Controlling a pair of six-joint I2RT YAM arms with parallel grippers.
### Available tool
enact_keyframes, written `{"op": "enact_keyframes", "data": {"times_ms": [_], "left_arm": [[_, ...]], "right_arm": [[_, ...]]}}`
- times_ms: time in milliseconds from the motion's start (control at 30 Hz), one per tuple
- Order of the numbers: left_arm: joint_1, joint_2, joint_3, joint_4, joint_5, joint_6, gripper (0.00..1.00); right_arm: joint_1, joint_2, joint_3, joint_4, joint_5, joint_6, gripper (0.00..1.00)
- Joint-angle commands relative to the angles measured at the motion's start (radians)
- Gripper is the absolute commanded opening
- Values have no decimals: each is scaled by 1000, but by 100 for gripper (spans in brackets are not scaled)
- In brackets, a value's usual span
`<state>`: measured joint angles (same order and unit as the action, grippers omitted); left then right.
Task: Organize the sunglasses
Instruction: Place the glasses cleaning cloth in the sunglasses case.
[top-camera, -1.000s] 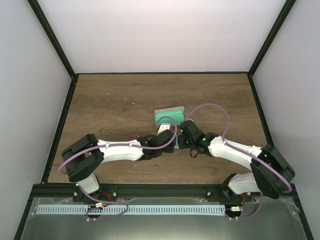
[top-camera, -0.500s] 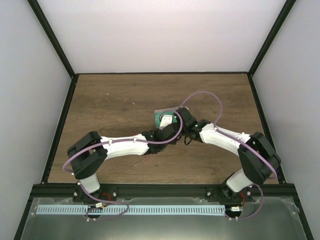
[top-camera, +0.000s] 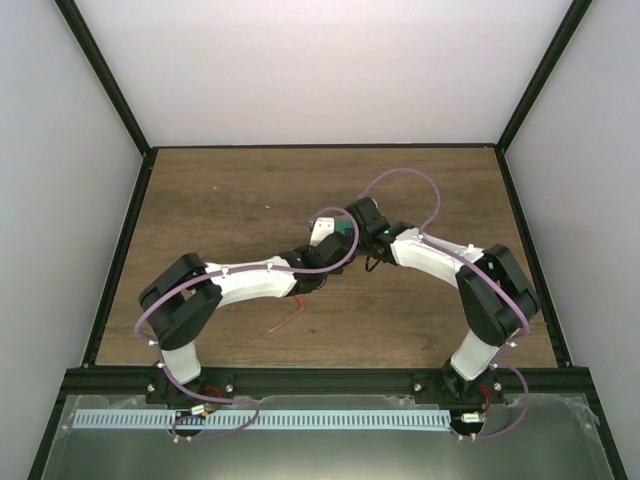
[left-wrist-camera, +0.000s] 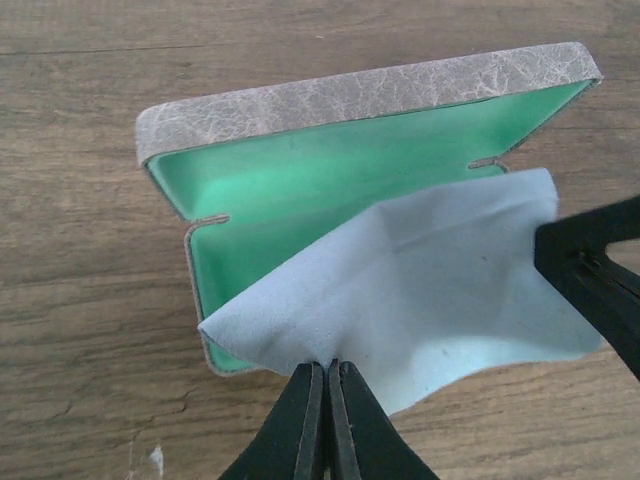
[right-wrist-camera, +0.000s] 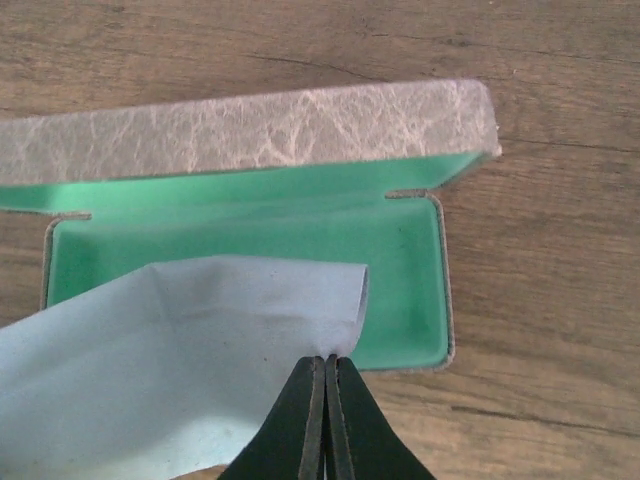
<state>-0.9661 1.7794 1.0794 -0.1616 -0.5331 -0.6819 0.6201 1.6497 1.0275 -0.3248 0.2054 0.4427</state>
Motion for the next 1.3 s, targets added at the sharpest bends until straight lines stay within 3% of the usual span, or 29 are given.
{"op": "enact_keyframes", "data": {"times_ms": [0, 600, 1267], "left_arm": [[12, 58, 49, 30, 4, 28, 4], [80, 142, 135, 40, 32, 79, 4], [111, 184, 115, 53, 63, 81, 4]], "right_arm": [[-15, 51, 81, -15, 10, -9, 1], [-60, 168, 162, -8, -1, -28, 1], [-72, 221, 167, 5, -6, -32, 1]]}}
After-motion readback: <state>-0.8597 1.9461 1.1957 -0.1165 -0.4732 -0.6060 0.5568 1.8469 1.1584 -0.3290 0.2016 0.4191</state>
